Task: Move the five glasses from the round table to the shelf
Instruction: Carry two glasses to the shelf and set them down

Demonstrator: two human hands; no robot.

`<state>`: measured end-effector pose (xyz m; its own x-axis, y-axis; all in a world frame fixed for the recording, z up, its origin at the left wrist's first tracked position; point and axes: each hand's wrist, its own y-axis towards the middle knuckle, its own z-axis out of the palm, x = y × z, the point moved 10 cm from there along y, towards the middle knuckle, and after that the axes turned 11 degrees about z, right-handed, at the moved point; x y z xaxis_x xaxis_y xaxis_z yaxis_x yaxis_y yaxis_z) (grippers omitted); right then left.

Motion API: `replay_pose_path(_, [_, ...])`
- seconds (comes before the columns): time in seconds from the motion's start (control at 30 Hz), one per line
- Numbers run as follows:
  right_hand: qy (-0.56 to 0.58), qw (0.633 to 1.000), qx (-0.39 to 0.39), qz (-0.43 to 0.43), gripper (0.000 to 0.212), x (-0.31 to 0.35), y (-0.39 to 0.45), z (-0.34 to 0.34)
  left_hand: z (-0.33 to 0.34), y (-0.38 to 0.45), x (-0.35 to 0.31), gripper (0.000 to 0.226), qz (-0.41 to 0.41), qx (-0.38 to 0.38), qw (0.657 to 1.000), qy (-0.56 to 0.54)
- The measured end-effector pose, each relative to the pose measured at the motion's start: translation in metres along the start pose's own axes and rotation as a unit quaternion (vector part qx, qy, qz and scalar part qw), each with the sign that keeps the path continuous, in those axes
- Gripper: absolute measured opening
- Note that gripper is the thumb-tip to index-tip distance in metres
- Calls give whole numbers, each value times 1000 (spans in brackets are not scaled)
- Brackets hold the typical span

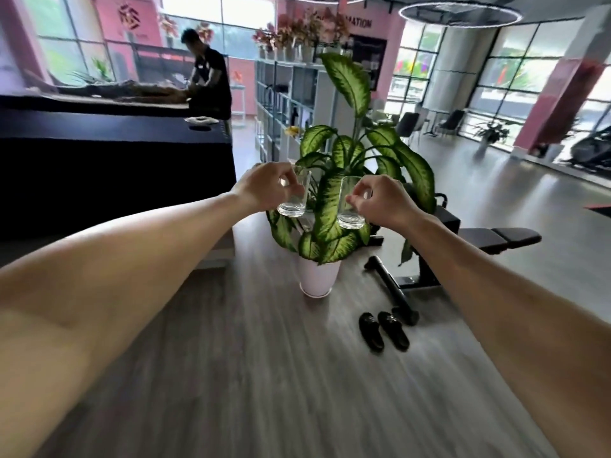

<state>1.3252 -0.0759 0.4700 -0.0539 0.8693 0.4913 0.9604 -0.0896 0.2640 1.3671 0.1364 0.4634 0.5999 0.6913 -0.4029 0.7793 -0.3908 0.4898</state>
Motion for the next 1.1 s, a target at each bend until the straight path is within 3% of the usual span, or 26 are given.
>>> replay_pose_path(0.3, [15,999,18,-26,10,37,167,84,-4,111,143,16,6,6,999,33])
replay_pose_path(0.7, [35,998,18,-46,6,72,353,138,-1,257,265,20,18,3,998,53])
replay_pose_path(1.1, [21,992,30,-118,10,81,550,178,8,381,372,23,-62,-38,992,105])
